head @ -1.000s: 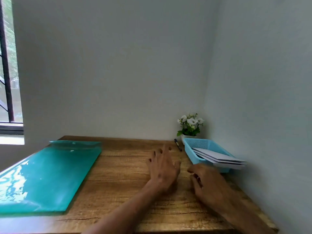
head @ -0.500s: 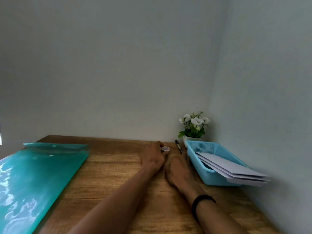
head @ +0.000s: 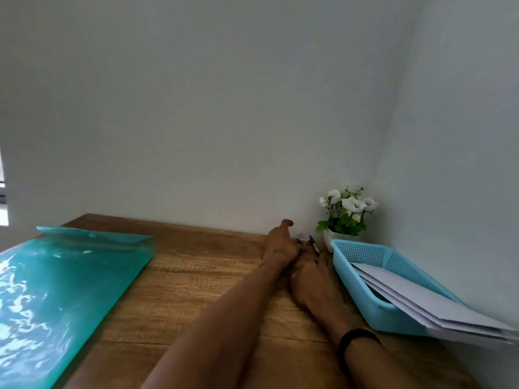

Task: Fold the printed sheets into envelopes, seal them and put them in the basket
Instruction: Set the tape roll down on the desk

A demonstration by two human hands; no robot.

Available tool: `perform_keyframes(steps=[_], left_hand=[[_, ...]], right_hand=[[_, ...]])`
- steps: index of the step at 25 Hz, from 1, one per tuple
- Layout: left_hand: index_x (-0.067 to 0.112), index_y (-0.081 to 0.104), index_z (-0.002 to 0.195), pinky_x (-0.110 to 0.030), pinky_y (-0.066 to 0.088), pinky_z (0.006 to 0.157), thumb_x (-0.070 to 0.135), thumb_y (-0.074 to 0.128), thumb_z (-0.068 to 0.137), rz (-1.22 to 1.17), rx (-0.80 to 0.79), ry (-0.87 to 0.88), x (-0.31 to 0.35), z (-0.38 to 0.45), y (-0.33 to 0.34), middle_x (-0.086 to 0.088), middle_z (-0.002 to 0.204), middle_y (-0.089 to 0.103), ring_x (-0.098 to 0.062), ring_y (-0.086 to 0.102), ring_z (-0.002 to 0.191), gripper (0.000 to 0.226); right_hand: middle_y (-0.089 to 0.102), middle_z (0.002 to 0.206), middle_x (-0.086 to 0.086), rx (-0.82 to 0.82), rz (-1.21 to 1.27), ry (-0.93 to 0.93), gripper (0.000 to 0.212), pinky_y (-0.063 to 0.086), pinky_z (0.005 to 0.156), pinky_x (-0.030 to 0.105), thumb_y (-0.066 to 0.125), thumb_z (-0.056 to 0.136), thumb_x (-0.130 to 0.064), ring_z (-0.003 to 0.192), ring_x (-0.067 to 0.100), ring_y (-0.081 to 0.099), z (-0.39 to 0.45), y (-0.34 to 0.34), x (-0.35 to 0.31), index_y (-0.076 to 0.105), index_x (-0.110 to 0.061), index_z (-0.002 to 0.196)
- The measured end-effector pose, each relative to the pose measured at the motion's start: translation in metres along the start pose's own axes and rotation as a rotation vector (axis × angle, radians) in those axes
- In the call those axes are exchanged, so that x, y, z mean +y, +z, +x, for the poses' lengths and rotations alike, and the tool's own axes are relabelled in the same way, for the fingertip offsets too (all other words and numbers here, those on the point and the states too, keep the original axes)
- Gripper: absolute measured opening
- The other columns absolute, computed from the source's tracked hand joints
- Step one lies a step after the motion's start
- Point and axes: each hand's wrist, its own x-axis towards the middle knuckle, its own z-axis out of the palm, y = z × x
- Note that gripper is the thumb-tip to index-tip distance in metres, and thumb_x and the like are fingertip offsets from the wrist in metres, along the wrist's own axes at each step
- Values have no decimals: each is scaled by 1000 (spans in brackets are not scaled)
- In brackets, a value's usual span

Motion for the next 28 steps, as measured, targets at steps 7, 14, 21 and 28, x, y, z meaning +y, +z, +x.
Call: perform_keyframes(steps=[7, 14, 21, 28], left_hand=[[4, 70, 130, -39, 55, 103, 4, 72, 89, -27, -151, 41, 7, -75, -69, -21, 129, 70, -36, 67, 119, 41], [15, 76, 98, -40, 61, 82, 35, 70, 92, 374, 289, -21, -96, -170, -268, -10, 102, 78, -30, 74, 94, 22], [19, 73, 114, -39, 52, 98, 44, 62, 97, 498, 245, -307, -187, -220, -315, -13, 124, 69, -34, 62, 120, 33], [19, 72, 121, -41, 52, 100, 45, 56, 100, 540, 290, -302, -192, -219, -309, -12, 129, 67, -34, 63, 119, 37]], right_hand=[[57, 144, 16, 115, -148, -177, 47, 38, 116, 48, 59, 97, -31, 134, 34, 54, 7, -6, -10, 58, -12, 139], [74, 113, 17, 287, 29, -568, 41, 56, 92, 45, 81, 79, -11, 100, 37, 69, -28, 0, -132, 73, -6, 119], [66, 131, 10, 199, 260, -767, 50, 49, 104, 42, 75, 90, -20, 121, 31, 57, -28, 6, -308, 62, -9, 136], [72, 116, 8, 82, 233, -639, 32, 52, 95, 41, 57, 90, -5, 112, 29, 60, -21, 30, -340, 75, -17, 114]])
